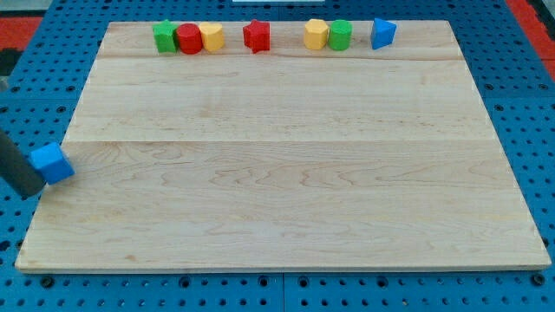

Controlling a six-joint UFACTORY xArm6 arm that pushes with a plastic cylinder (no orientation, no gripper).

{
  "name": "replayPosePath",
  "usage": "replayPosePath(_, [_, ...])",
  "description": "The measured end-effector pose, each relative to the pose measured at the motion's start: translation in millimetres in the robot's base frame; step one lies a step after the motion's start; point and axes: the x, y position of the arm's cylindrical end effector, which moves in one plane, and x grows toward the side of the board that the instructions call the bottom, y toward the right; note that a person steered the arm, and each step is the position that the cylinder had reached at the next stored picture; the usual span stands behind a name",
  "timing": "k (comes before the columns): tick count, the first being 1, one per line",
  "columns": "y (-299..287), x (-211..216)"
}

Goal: Keep the blue cube to the left of the green star

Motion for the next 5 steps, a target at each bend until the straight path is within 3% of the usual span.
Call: replayPosePath(5, [87.0, -86.4])
